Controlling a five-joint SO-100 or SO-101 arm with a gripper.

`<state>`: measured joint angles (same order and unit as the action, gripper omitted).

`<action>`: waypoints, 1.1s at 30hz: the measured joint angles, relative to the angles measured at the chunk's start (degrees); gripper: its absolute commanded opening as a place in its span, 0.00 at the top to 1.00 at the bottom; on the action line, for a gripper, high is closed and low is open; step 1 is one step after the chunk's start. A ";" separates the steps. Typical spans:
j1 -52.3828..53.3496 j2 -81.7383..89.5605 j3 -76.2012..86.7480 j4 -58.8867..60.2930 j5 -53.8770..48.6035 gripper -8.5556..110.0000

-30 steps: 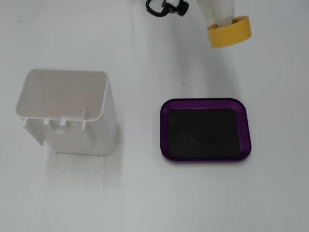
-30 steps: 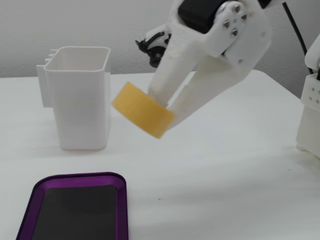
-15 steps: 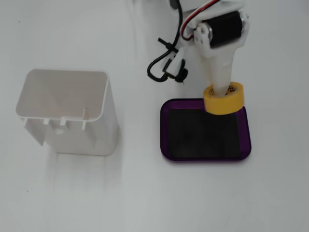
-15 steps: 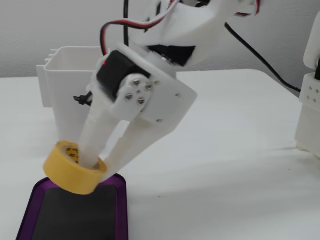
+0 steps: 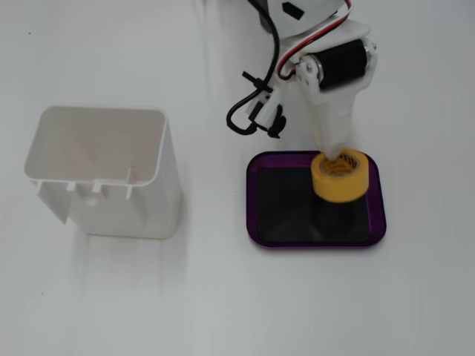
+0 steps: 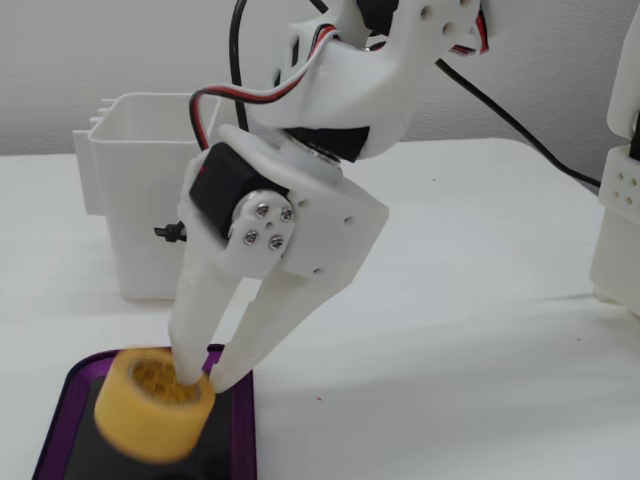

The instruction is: Pick up the yellow tape and place it in the box.

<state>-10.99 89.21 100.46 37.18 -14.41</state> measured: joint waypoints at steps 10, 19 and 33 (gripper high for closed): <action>0.70 0.62 -4.75 14.15 0.09 0.86; 0.62 21.18 -11.78 32.26 0.09 0.86; 11.87 63.19 27.42 35.42 0.70 0.86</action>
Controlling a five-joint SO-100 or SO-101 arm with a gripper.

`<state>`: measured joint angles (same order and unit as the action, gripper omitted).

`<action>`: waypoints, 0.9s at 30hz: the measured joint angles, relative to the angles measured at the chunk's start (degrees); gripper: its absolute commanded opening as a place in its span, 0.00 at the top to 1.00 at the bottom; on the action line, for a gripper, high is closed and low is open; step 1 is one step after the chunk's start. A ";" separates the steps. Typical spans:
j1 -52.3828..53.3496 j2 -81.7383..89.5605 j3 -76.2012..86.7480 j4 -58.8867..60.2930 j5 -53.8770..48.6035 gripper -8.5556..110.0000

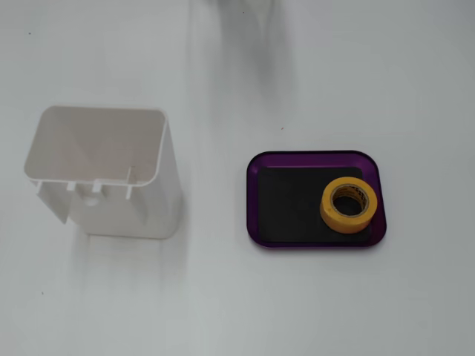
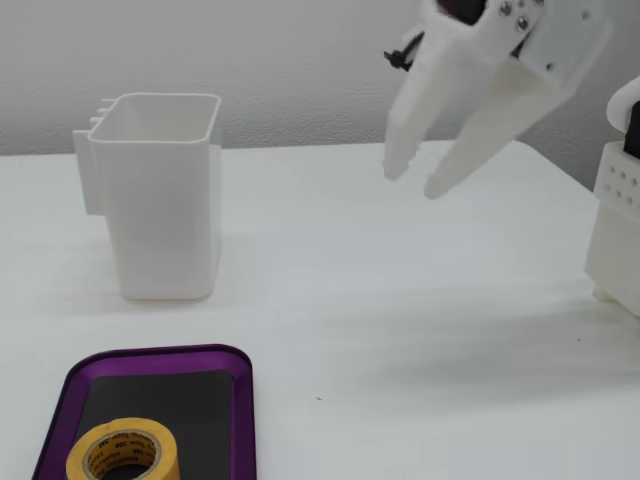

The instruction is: Pick up the yellow tape and place it in the box.

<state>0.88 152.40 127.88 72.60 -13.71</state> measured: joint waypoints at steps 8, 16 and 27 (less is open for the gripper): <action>6.86 23.47 24.43 -4.57 0.00 0.86; 8.44 39.55 41.04 -2.99 3.69 0.86; 8.44 39.64 45.62 -1.85 13.36 0.92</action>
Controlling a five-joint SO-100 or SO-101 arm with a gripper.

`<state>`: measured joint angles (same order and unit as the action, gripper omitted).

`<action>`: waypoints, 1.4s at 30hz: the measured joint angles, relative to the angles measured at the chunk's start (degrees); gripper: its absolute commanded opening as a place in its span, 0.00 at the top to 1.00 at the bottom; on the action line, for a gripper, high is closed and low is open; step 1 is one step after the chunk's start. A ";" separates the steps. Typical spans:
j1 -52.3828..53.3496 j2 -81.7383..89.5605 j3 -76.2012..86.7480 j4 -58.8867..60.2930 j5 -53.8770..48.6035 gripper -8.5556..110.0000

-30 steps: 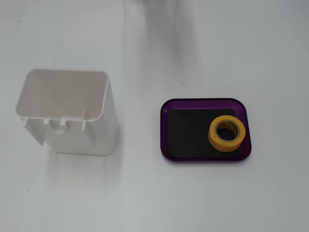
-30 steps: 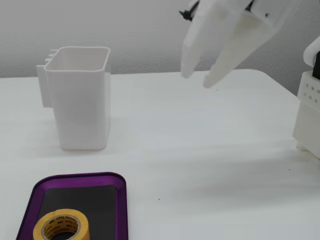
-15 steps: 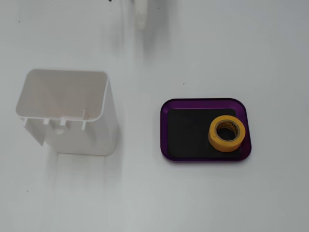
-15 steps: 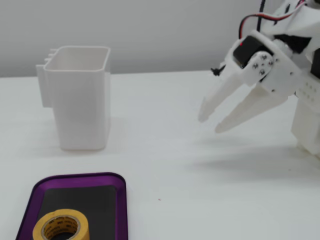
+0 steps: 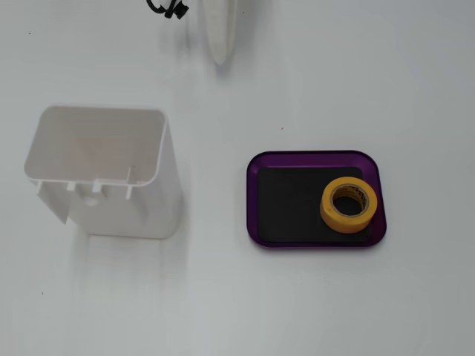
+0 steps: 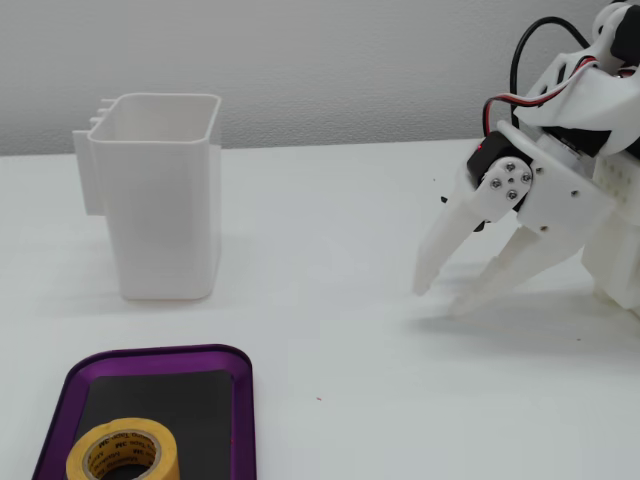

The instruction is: Pick up the yellow tape and place it in the box.

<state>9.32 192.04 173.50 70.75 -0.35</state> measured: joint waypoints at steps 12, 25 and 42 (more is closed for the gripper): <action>0.00 0.00 0.00 1.49 0.00 0.93; 0.00 0.00 0.00 1.49 0.09 0.93; 0.00 0.00 0.00 1.49 0.09 0.93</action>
